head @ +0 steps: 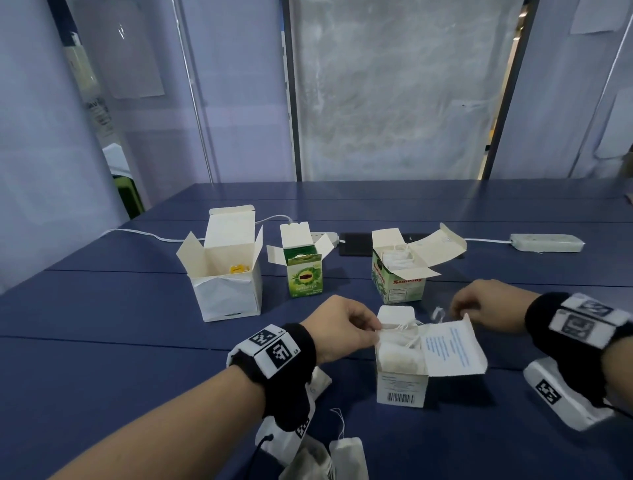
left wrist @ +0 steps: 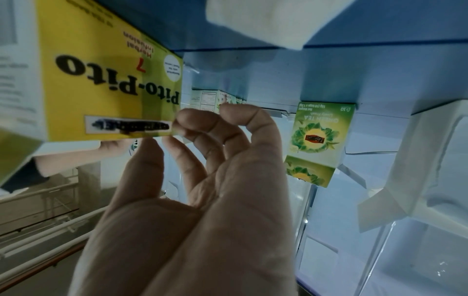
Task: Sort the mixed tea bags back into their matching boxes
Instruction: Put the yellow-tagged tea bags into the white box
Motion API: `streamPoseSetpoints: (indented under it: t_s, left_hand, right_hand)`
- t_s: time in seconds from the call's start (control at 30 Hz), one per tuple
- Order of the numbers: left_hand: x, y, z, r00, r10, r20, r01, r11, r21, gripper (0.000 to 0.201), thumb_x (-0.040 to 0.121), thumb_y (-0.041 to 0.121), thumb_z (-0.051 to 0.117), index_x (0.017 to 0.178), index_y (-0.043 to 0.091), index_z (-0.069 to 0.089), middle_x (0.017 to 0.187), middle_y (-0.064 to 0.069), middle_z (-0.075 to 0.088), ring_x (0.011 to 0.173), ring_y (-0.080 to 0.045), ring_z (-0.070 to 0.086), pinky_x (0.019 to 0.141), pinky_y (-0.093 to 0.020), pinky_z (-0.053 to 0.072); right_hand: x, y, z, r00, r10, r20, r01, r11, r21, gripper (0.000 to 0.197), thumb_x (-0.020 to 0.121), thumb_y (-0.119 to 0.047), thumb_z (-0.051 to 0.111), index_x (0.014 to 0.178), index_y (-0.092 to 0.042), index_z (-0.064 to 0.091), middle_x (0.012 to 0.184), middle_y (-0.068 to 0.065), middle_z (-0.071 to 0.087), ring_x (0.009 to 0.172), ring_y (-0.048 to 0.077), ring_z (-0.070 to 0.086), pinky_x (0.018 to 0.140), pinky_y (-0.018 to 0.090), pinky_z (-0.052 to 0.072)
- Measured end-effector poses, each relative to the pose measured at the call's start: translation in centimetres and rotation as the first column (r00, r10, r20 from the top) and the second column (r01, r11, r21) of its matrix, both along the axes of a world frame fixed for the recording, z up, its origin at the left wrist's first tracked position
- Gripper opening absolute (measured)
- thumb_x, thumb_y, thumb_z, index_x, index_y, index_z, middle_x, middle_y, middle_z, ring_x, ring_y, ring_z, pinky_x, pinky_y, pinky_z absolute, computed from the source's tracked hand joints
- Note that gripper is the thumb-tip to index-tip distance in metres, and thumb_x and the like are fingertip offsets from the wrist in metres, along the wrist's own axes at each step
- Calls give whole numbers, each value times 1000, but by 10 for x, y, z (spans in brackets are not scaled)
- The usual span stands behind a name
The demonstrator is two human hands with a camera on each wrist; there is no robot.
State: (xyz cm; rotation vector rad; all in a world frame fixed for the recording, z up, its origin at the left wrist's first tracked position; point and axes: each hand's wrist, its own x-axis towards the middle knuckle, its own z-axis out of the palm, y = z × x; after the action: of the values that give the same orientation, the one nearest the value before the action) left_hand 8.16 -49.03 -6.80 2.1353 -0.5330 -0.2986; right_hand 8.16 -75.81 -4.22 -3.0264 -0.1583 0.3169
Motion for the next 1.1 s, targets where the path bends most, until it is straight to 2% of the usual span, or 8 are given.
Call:
streamPoseSetpoints:
  t_s: [0.17, 0.27, 0.43, 0.6, 0.7, 0.83, 1.0, 1.1]
  left_hand:
    - [2, 22, 11, 995, 99, -3, -99, 995, -14, 11, 87, 14, 66, 97, 13, 65, 77, 3, 61, 62, -11, 55, 67, -27, 50]
    - [-2, 56, 16, 993, 58, 100, -75, 983, 170, 5, 85, 17, 67, 90, 16, 69, 79, 4, 66, 70, -10, 59, 68, -16, 49]
    - [-12, 96, 8, 994, -76, 74, 17, 803, 596, 28, 85, 36, 66, 111, 24, 65, 108, 3, 65, 96, -13, 60, 83, -23, 48]
    - [-25, 75, -8, 999, -24, 41, -9, 753, 658, 57, 81, 53, 65, 122, 17, 48, 116, -1, 58, 98, -18, 55, 83, -30, 45]
    - [-28, 65, -13, 997, -31, 74, -30, 706, 707, 45, 81, 41, 67, 110, 7, 57, 108, -9, 61, 89, -24, 57, 74, -31, 46]
    - [-32, 68, -15, 998, -18, 63, -30, 734, 679, 18, 81, 27, 63, 81, 9, 60, 83, -8, 56, 71, -21, 49, 61, -28, 40]
    - [-40, 89, -16, 997, 48, 58, -73, 807, 586, 42, 79, 28, 72, 108, 17, 44, 99, -2, 54, 80, -18, 52, 69, -31, 46]
    - [-47, 100, -15, 984, 172, -55, -136, 906, 401, 41, 82, 25, 72, 104, 17, 38, 92, -6, 53, 64, -20, 55, 53, -30, 51]
  right_hand:
    - [-33, 0, 14, 993, -20, 113, -1, 983, 182, 47, 89, 4, 42, 115, -29, 63, 108, -17, 64, 100, 1, 56, 87, 14, 36]
    - [-62, 6, 14, 965, -25, 263, -47, 963, 265, 48, 88, 4, 47, 116, -32, 61, 96, -28, 54, 86, -7, 53, 75, 6, 35]
    - [-107, 52, 17, 737, 120, 665, -340, 916, 212, 39, 75, 10, 62, 94, -22, 70, 92, -14, 61, 82, 13, 59, 76, 28, 45]
    - [-132, 112, -12, 875, 435, 213, -476, 851, 219, 32, 91, -33, 56, 121, -41, 54, 114, -26, 51, 102, -7, 49, 93, 17, 40]
    - [-128, 133, -35, 884, 463, -57, -451, 880, 148, 49, 92, -44, 51, 139, -43, 36, 128, -16, 41, 117, 5, 44, 102, 23, 36]
    - [-130, 138, -45, 897, 442, 2, -440, 892, 102, 36, 93, -42, 50, 129, -42, 47, 119, -13, 41, 112, 11, 48, 95, 30, 42]
    - [-134, 135, -43, 945, 327, 21, -326, 932, 160, 25, 89, -46, 52, 108, -32, 59, 106, -17, 51, 101, 8, 52, 90, 24, 44]
    - [-132, 146, -42, 973, 231, -5, -228, 963, 147, 31, 84, -51, 58, 105, -27, 57, 99, -12, 52, 92, 11, 52, 82, 26, 46]
